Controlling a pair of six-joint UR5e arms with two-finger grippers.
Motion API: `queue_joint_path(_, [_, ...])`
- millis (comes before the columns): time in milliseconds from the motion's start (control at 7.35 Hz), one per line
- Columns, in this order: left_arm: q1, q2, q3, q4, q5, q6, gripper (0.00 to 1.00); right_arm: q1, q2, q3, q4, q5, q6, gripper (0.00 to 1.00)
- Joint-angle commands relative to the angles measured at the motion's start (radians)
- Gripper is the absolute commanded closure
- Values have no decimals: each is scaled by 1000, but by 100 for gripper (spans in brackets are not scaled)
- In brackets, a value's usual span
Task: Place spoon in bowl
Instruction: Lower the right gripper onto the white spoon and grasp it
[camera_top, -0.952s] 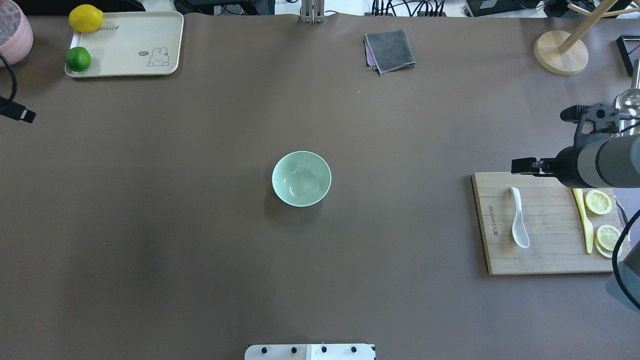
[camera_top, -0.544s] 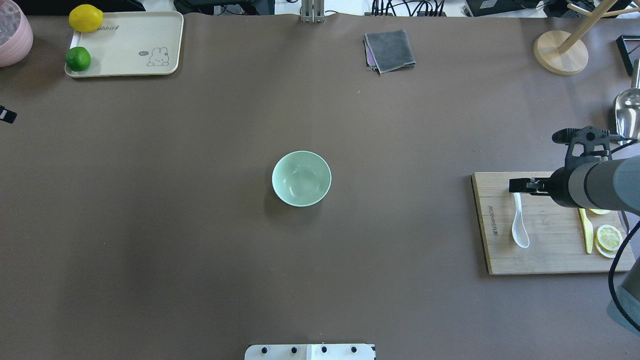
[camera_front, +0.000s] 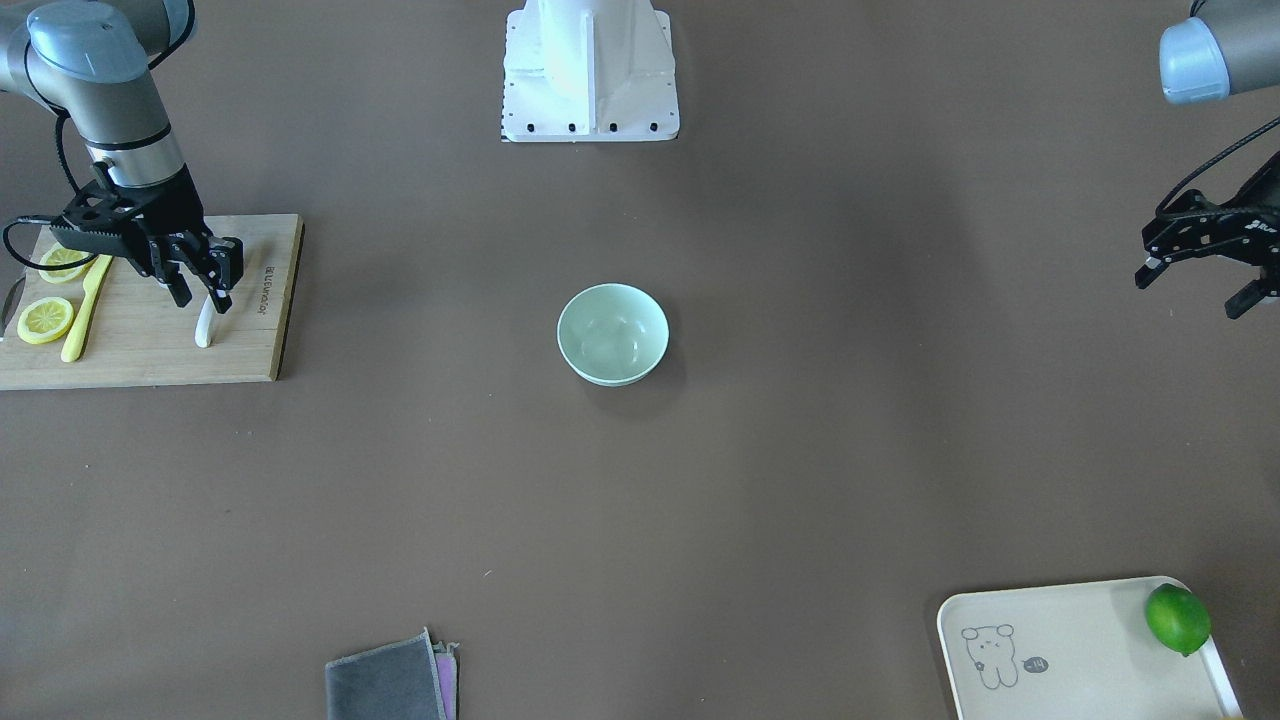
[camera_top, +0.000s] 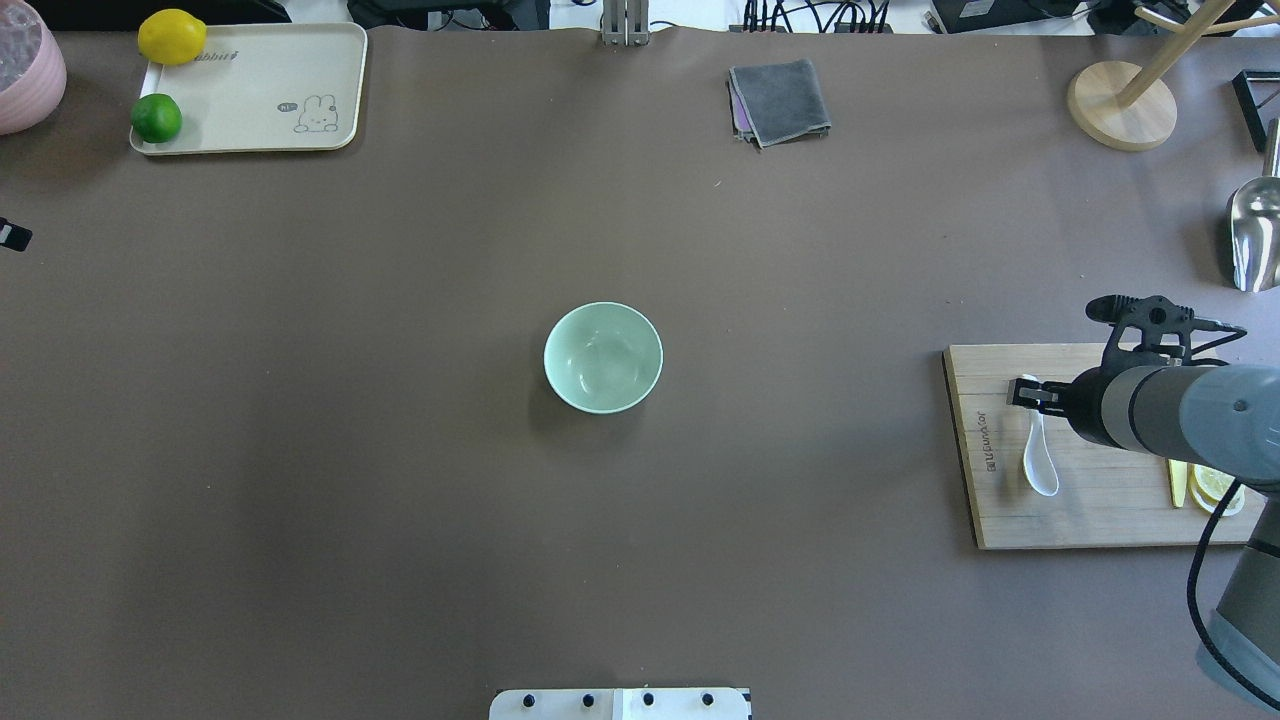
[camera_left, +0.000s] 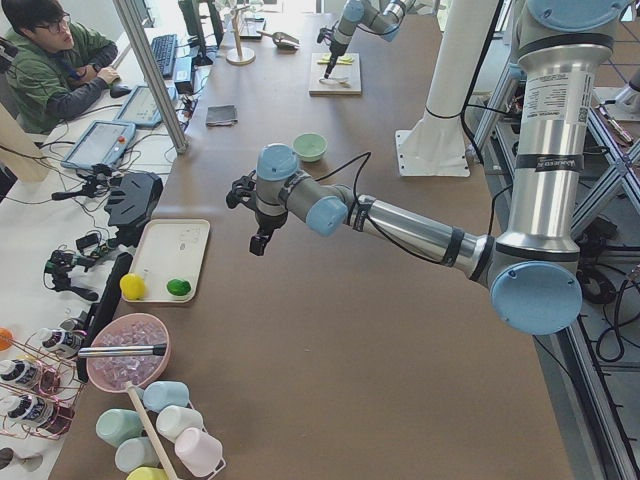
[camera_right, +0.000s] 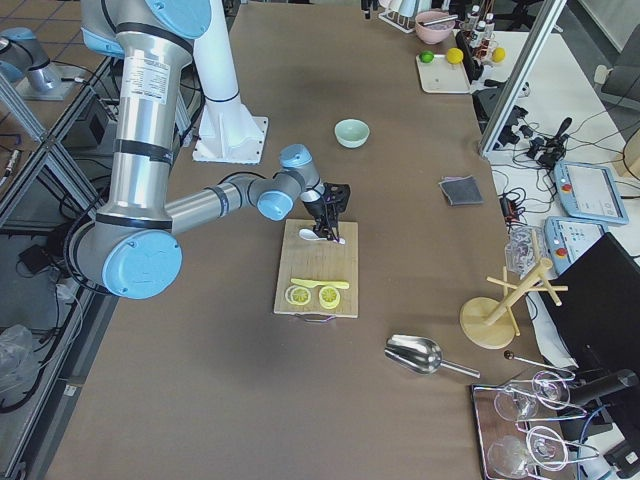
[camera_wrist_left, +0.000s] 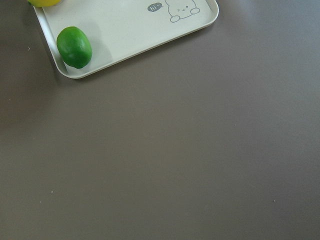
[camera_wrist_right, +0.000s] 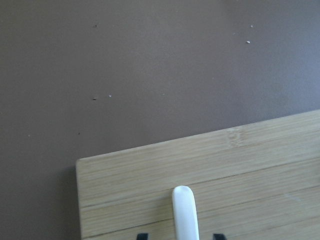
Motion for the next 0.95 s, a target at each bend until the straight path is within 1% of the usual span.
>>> queue_joint_path(0, [0,0,-2,-1,0,-1,2,-9,2,-43,64,-15,18,52])
queue_joint_path(136, [0,0,-5,-1,0,-4,2,-11,2,-46,64,-18,17,54])
queue_joint_path(544, [0,0,-6,-1,0,-17,2,-23,-3,-57,64,-36,18,54])
queue_joint_path(680, [0,0,-6,-2,0,-22,2,-23,-3,-57,64,-36,18,85])
queue_joint_path(816, [0,0,-6,-2,0,-22,2,-23,3,-57,64,-35,18,100])
